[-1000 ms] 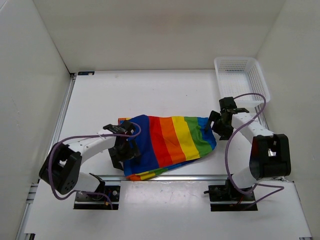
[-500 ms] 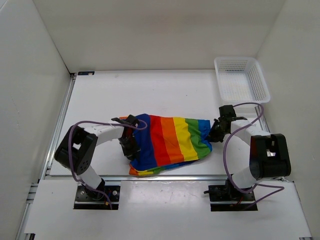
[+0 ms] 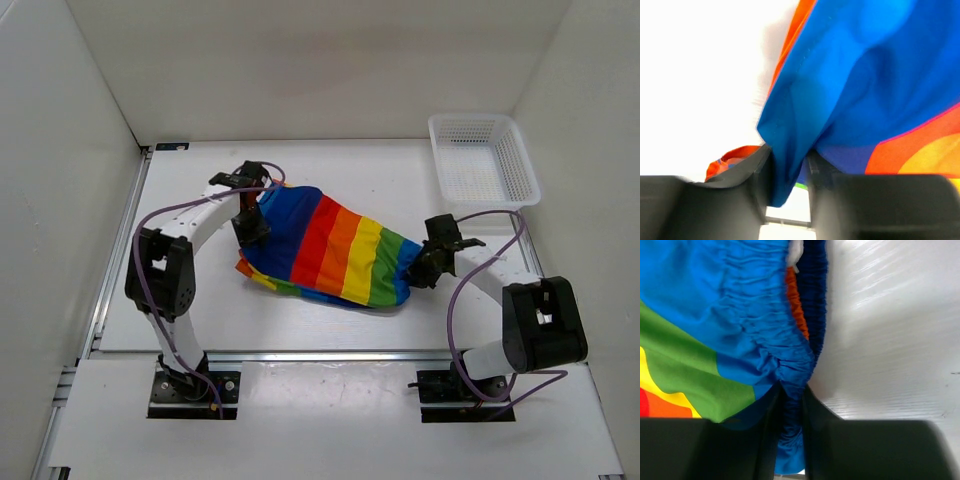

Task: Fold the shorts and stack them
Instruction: Fold the shorts

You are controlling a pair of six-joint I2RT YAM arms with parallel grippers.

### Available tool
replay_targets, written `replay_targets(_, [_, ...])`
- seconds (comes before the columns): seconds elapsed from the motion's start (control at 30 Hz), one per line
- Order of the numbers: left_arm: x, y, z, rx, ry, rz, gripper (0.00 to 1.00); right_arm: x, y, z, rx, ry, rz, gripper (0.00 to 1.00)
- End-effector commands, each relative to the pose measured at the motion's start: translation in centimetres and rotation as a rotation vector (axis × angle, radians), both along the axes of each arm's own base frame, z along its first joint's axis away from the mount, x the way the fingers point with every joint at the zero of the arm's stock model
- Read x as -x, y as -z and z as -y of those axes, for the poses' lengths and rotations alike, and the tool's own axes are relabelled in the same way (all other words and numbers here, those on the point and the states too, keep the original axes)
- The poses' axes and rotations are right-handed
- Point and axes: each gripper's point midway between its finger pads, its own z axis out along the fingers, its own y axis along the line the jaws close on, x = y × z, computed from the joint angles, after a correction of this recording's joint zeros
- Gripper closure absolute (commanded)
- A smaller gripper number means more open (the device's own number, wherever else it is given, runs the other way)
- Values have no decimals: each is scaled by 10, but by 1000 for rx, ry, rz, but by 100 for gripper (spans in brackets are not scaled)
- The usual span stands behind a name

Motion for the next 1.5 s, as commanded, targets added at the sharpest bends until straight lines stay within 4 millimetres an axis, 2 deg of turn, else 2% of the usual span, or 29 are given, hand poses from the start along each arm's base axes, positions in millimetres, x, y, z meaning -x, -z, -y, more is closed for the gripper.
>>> replay_targets(0.0, [4,-26,-28,-57,-11,29,54,-6,-12,-6,7,29,35,75])
replay_targets(0.03, [12,-28,-31,-44,-18,27,43,-7,-11,-3,21,35,39,66])
replay_targets(0.07, [17,-28,-34,-28,-18,18,38,-8,-13,-1,35,31,44,56])
replay_targets(0.13, [20,-30,-41,-4,-41,38,34,-7,-11,2,51,26,40,49])
replay_targets(0.17, [30,-21,-40,10,-36,10,34,-7,-11,2,51,26,40,48])
replay_targets(0.23, [32,-10,-46,18,-58,0,34,-6,-11,2,56,15,42,46])
replay_targets(0.3, [41,2,-50,24,-70,-36,34,-7,-13,1,67,1,46,46])
replay_targets(0.53, [40,37,-55,62,-101,-103,34,-2,-15,7,100,-20,48,46])
replay_targets(0.63, [32,45,-60,30,-107,-108,41,-2,-15,7,100,-20,48,46])
replay_targets(0.87, [24,44,-72,-43,-129,-81,73,5,-10,13,127,-21,34,46])
replay_targets(0.97, [24,35,-72,-38,-130,-60,90,9,-8,16,140,-19,17,46])
replay_targets(1.1, [35,15,-77,-50,-133,-40,90,8,-10,16,145,-35,29,46])
replay_targets(1.13, [37,4,-75,-51,-135,-13,90,8,-10,16,145,-35,29,46])
replay_targets(1.33, [68,-14,-68,11,-113,-2,90,5,-15,16,144,-44,48,46])
replay_targets(1.37, [78,-9,-65,30,-107,-28,90,7,-14,18,154,-41,41,46])
replay_targets(1.43, [82,-4,-59,35,-94,-20,85,6,-16,18,155,-49,51,46])
replay_targets(1.47, [90,5,-59,37,-93,-46,77,6,-16,18,156,-49,51,46])
